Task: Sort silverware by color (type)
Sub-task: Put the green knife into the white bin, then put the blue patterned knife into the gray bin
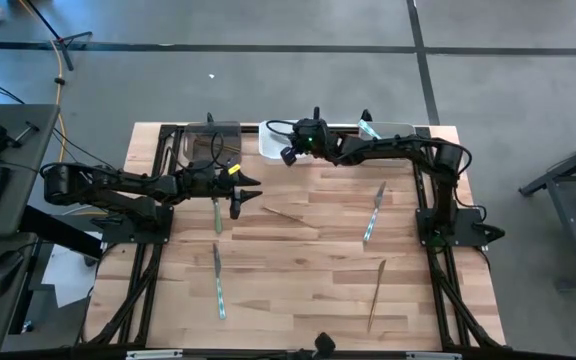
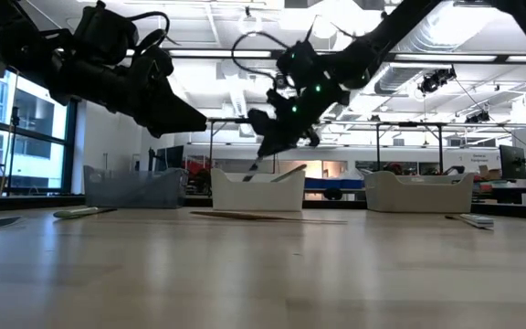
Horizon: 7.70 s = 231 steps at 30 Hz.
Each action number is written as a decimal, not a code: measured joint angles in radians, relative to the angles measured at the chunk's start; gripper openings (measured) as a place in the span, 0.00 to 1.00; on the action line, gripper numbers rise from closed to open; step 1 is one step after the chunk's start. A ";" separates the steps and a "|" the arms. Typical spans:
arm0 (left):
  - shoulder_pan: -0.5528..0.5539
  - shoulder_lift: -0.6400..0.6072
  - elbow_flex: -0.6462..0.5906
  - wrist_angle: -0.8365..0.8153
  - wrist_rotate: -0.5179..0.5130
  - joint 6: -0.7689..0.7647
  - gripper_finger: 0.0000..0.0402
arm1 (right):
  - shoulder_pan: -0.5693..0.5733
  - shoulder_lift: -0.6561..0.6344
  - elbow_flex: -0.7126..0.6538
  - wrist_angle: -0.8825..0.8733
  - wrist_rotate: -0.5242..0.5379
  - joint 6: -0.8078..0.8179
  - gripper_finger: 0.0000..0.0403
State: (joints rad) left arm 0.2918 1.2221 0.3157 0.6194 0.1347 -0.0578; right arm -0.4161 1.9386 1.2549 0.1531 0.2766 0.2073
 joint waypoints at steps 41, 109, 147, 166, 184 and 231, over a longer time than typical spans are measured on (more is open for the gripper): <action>-0.002 0.000 0.000 -0.061 0.005 0.015 0.35 | 0.022 -0.382 -0.330 -0.178 -0.134 -0.224 0.04; -1.020 0.403 0.457 -0.997 -0.153 0.018 0.38 | 0.490 -0.630 -0.713 0.072 -0.063 -0.155 0.00; -0.732 0.138 0.146 0.079 -0.442 0.051 0.04 | 0.622 -0.561 -0.714 0.501 0.066 -0.185 0.06; -0.536 0.117 0.067 0.615 -0.390 0.170 0.04 | 0.626 -0.226 -0.428 0.796 0.062 -0.198 0.45; -0.531 0.117 0.067 0.664 -0.380 0.201 0.04 | 0.612 -0.120 -0.246 0.779 0.064 -0.268 0.23; -0.521 0.117 -0.073 0.665 -0.461 0.086 0.40 | -0.443 -0.650 -0.503 -0.355 -0.010 -0.695 0.00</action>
State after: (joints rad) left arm -0.2295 1.3388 0.2428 1.2846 -0.3260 0.0280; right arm -0.8587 1.2884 0.7517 -0.2016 0.2668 -0.4874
